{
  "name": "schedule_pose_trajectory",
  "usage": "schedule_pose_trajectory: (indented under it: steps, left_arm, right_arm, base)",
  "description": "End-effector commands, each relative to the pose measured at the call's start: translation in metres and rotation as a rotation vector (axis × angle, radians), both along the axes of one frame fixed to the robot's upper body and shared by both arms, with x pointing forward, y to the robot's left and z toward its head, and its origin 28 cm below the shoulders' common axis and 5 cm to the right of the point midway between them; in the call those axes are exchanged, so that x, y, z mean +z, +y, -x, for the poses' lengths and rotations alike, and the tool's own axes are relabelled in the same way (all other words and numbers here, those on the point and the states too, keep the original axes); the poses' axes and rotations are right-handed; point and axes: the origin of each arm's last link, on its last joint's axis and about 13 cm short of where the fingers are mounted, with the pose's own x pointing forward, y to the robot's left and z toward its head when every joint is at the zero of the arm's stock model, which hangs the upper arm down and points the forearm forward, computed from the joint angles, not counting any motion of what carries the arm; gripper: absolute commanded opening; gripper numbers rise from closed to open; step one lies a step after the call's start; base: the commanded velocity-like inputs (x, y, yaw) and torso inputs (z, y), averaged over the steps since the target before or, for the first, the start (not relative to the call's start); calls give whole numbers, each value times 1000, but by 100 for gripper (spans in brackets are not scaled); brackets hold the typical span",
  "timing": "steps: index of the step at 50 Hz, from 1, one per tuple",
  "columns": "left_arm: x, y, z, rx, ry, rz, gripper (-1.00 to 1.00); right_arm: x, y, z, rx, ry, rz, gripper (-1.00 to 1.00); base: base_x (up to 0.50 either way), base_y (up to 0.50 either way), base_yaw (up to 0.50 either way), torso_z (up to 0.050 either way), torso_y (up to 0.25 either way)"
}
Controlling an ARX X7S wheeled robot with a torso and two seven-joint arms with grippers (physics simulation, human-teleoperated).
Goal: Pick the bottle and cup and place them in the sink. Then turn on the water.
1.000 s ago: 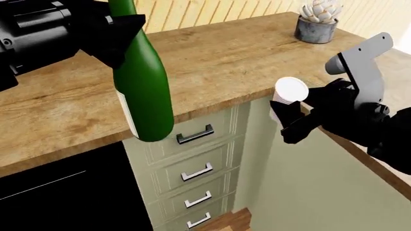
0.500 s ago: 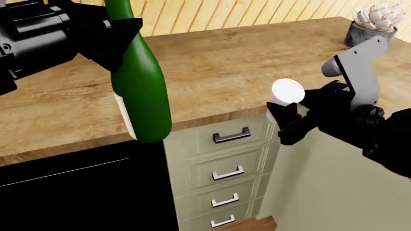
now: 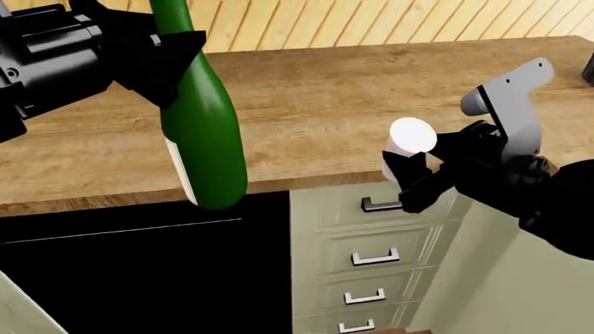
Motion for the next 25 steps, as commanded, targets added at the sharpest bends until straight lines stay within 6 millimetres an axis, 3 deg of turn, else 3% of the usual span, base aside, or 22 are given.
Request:
schedule_pose_trajectory:
  steps: [1, 25]
  left_arm:
    - [2, 1, 1, 8, -18, 8, -100]
    - [1, 2, 1, 7, -17, 11, -100]
  right_arm:
    - [-2, 1, -1, 6, 2, 1, -100]
    - [-4, 1, -2, 5, 7, 2, -100]
  base:
    - [0, 0, 500, 0, 0]
    - [0, 0, 500, 0, 1]
